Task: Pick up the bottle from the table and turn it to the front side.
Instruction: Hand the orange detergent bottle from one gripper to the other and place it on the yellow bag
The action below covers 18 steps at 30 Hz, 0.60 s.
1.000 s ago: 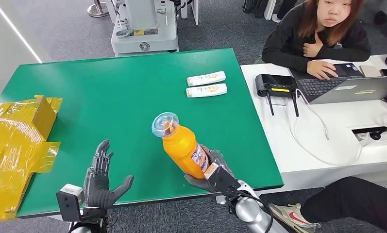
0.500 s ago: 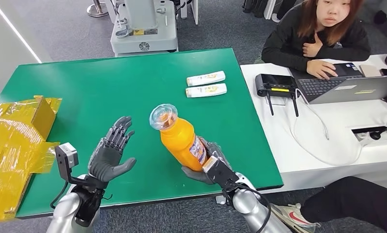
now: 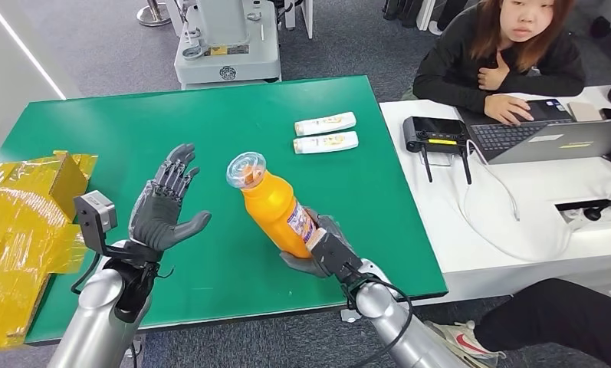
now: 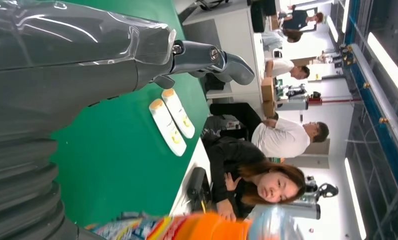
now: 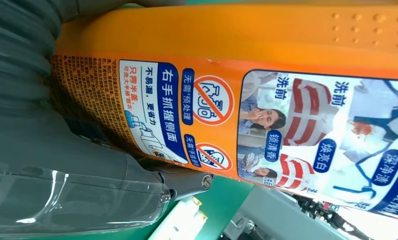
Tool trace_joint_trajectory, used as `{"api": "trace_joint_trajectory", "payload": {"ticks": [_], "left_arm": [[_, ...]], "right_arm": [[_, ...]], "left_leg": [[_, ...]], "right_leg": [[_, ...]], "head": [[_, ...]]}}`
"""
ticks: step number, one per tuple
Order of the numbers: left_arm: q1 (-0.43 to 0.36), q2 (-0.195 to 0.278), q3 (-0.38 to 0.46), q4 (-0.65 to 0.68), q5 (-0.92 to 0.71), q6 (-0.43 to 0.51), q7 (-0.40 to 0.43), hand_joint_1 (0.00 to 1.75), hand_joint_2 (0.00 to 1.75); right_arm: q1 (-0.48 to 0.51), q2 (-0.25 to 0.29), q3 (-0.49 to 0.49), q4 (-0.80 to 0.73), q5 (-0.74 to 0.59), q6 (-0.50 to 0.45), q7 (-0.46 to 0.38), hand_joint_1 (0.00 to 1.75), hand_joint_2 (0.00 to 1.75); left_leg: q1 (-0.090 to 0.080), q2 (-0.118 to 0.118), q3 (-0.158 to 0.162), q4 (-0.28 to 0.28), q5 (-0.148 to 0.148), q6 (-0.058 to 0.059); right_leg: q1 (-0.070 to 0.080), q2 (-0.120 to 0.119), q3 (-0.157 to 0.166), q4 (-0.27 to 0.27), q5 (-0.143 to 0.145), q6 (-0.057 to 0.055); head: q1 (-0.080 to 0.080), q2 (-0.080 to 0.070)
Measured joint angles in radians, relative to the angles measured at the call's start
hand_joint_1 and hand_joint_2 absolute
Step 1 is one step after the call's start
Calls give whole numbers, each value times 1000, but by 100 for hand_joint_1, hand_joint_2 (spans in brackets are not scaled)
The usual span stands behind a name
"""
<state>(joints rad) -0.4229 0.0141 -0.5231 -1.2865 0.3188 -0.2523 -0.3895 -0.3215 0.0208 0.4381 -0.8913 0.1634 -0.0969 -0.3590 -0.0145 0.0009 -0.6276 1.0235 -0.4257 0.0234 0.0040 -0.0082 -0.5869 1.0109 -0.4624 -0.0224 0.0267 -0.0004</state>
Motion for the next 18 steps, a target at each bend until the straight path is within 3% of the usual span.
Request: {"api": "trace_joint_trajectory", "payload": {"ticks": [11,18], "left_arm": [[-62,-39,-69,62,67,-50,53,0,175],[-104,-72,-80,112,57,-41,40,0,175]], "right_arm": [[-210,53,-4,186,45,-1,6,175,175],[-263,96,-4,265,45,1,10,175,175]], "left_leg": [[0,0,0,0,0,0],[0,0,0,1,0,0]], "right_leg": [[0,0,0,0,0,0],[0,0,-1,0,0,0]], "head": [[0,0],[0,0]]}}
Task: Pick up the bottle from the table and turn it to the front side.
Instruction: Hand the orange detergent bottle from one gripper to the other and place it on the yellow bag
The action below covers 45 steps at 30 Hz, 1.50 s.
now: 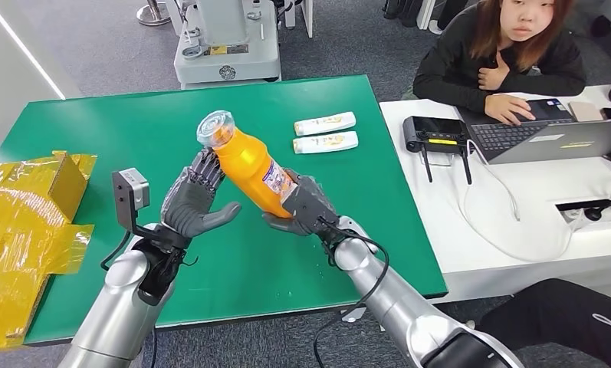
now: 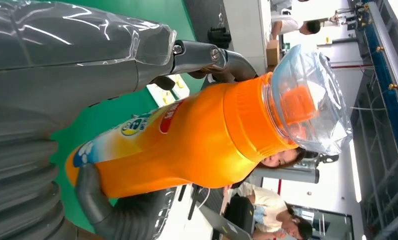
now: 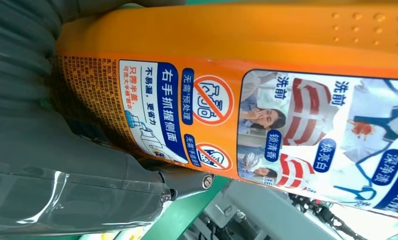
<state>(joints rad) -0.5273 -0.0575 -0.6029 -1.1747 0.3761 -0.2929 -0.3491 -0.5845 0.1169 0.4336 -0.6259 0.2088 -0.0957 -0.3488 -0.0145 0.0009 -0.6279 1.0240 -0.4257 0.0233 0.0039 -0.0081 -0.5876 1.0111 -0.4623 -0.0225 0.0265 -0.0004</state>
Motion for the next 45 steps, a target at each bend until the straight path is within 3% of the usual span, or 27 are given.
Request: {"api": "trace_joint_trajectory", "payload": {"ticks": [14,19,27,31,33,45], "left_arm": [[-110,-47,1,122,-59,106,-33,0,175],[-135,-61,6,180,-30,86,-22,0,175],[-186,-77,21,311,62,-31,33,3,175],[-193,-78,24,354,85,-83,55,166,175],[-193,-80,25,369,88,-98,57,175,175],[-193,-85,25,396,61,-61,14,175,175]], "right_arm": [[-75,87,21,130,54,-4,32,175,175],[-82,99,35,155,88,-26,50,175,175],[-98,111,73,190,159,-63,88,175,175],[-102,112,73,198,163,-72,87,175,175],[-108,112,73,201,164,-74,86,175,175],[-118,113,73,209,179,-89,82,175,175]], "left_leg": [[0,0,-1,0,0,0],[0,0,-1,0,0,0],[0,0,-1,0,0,0],[0,0,-1,0,0,0],[0,0,-1,0,0,0],[0,0,-1,0,0,0]], "right_leg": [[0,0,0,0,0,0],[0,0,0,0,0,0],[0,0,0,1,0,0],[0,0,-1,1,0,0],[0,0,-1,0,0,0],[0,0,-1,1,0,0]], "head": [[0,0],[0,0],[0,0],[0,0],[0,0],[0,0]]}}
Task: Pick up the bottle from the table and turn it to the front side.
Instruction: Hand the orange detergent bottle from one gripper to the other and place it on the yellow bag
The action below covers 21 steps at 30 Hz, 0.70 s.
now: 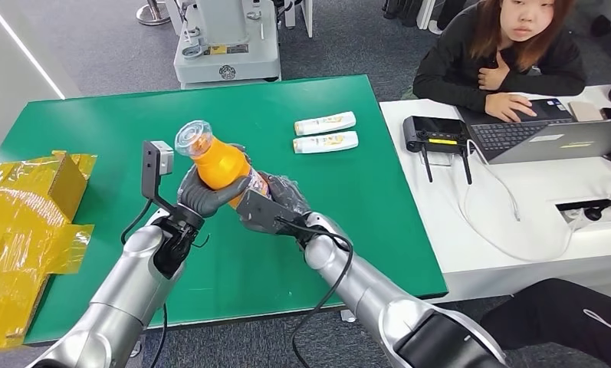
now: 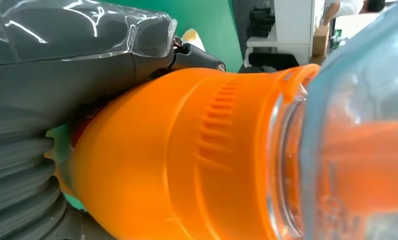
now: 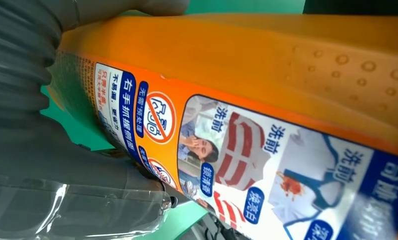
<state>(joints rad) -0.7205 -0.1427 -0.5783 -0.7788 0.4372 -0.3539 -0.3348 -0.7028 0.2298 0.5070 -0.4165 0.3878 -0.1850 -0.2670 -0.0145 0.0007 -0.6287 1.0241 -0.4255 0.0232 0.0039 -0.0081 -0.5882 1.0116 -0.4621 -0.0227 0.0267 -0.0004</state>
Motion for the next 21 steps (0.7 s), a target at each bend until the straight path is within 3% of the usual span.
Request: {"api": "trace_joint_trajectory", "payload": {"ticks": [2,5,9,13,21], "left_arm": [[1,-4,0,0,-12,23,-19,175,175],[5,-10,0,-3,-28,55,-48,175,175],[11,-12,3,-8,-44,73,-67,175,175],[13,-11,3,-11,-105,111,-122,175,175],[14,28,6,-42,-358,315,-291,175,175]], "right_arm": [[-3,1,0,1,2,1,-1,174,175],[-7,1,0,3,7,4,-5,155,175],[-8,1,0,3,13,8,-10,0,175],[-7,4,-1,2,13,30,-30,0,175],[30,2,-1,-38,12,38,-106,0,175]], "left_leg": [[0,0,0,0,0,0],[0,0,0,0,0,0],[0,0,0,0,0,0],[0,0,0,0,0,0],[0,1,0,0,0,0]], "right_leg": [[0,0,0,0,0,0],[0,0,0,0,0,0],[0,0,0,0,0,0],[0,0,0,0,0,0],[0,1,0,0,0,0]], "head": [[0,0],[0,0],[0,0],[0,0],[0,0]]}}
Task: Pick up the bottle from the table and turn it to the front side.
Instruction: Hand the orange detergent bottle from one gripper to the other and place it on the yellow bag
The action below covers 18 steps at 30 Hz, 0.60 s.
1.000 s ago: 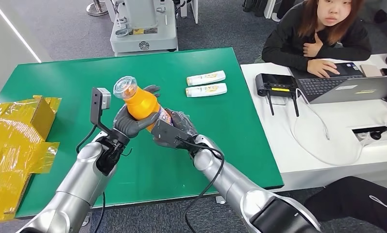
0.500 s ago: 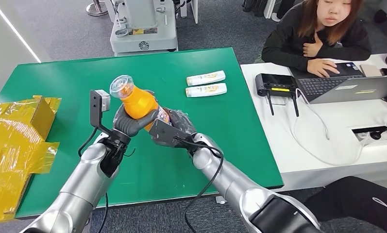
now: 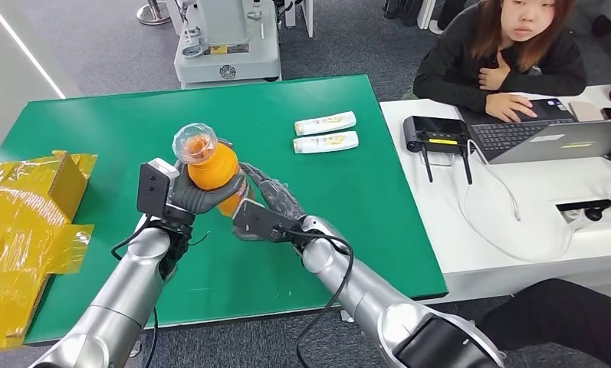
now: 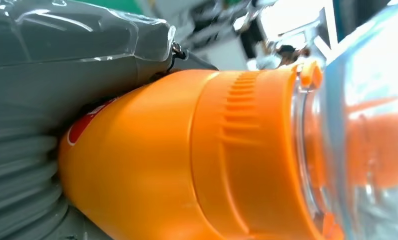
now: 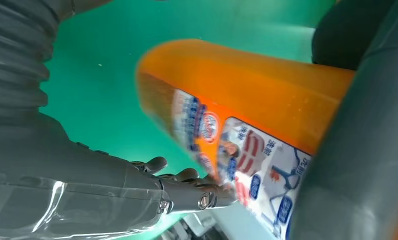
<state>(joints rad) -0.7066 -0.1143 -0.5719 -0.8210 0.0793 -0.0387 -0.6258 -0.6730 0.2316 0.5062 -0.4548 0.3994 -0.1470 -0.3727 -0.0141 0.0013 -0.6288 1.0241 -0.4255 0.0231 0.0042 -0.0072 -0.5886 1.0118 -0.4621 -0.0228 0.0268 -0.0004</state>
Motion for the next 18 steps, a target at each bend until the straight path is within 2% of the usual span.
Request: {"api": "trace_joint_trajectory", "payload": {"ticks": [5,12,15,18], "left_arm": [[7,69,59,-77,-83,61,-16,175,175],[43,140,144,-162,-212,103,-23,175,175],[47,170,151,-187,-320,161,-12,175,175],[47,206,151,-208,-519,275,23,175,175]], "right_arm": [[86,-33,0,-90,-70,13,-79,0,175],[229,-116,-3,-302,-208,9,-103,0,175],[305,-152,-3,-433,-230,-13,-86,0,175],[370,-177,-3,-556,-220,-32,-69,0,175]], "left_leg": [[0,1,0,0,0,0],[0,0,0,0,0,0],[0,1,-1,0,0,0],[0,1,-1,0,0,0]], "right_leg": [[0,2,0,0,0,0],[0,0,0,0,0,0],[0,1,0,0,0,0],[0,1,-1,-1,0,0]], "head": [[0,0],[0,0],[0,0],[0,0]]}}
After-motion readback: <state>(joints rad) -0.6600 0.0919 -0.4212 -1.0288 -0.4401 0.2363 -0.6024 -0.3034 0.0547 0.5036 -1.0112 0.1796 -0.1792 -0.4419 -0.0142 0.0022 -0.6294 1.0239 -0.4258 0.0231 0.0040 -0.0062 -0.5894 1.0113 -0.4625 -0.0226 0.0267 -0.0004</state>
